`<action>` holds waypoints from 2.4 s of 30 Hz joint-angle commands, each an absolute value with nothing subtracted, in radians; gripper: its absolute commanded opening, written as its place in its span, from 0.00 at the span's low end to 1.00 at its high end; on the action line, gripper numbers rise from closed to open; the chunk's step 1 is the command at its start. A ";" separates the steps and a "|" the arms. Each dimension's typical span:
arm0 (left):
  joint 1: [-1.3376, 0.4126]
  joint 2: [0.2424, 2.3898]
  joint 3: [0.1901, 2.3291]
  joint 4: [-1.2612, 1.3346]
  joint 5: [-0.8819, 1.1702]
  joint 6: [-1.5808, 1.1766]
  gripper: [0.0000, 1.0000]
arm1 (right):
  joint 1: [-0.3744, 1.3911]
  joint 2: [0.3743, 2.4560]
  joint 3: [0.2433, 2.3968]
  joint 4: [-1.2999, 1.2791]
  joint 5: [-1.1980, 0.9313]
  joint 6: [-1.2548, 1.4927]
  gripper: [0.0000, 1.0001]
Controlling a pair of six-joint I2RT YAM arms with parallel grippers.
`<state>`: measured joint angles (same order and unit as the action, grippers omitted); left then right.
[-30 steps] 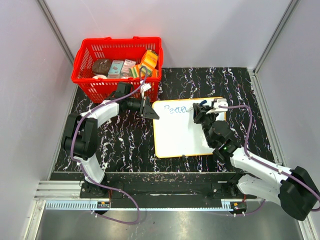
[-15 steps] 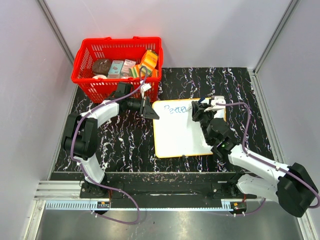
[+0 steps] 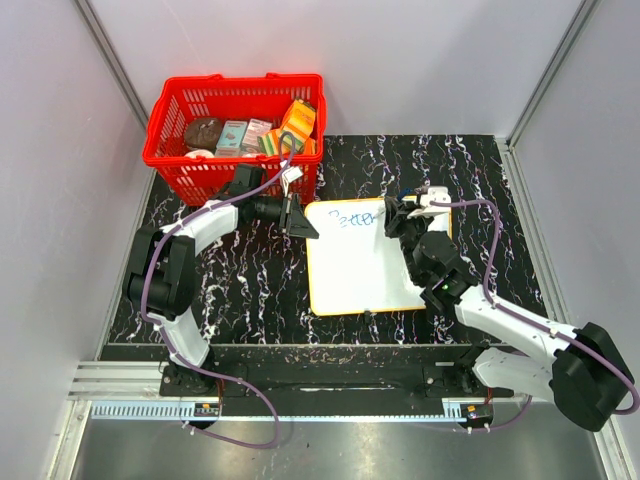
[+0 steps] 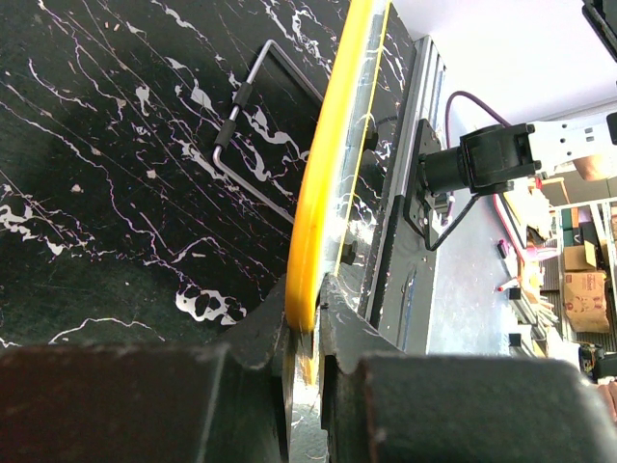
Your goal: Write a sentence on the whiteboard
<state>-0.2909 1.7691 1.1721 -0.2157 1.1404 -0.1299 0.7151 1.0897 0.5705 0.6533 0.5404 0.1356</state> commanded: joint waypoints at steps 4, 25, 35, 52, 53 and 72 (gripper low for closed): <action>-0.298 1.778 1.207 -0.161 1.014 -0.032 0.00 | 0.696 1.097 0.629 0.686 0.575 0.101 0.00; -0.298 1.776 1.207 -0.160 1.014 -0.032 0.00 | 0.681 1.048 0.566 0.650 0.561 0.141 0.00; -0.298 1.779 1.209 -0.161 1.012 -0.032 0.00 | 0.681 1.028 0.572 0.655 0.551 0.138 0.00; -0.301 1.775 1.207 -0.160 1.011 -0.031 0.00 | 0.683 0.951 0.565 0.626 0.663 0.023 0.00; -0.301 1.775 1.207 -0.163 1.009 -0.028 0.00 | 0.683 0.953 0.565 0.626 0.663 0.021 0.00; -0.302 1.775 1.209 -0.166 1.006 -0.026 0.00 | 0.676 0.940 0.523 0.587 0.704 0.035 0.00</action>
<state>-0.2935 1.7691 1.1725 -0.2153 1.1400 -0.1284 0.6857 0.9554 0.5228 0.5766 0.6682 0.0414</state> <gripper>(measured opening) 0.124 0.186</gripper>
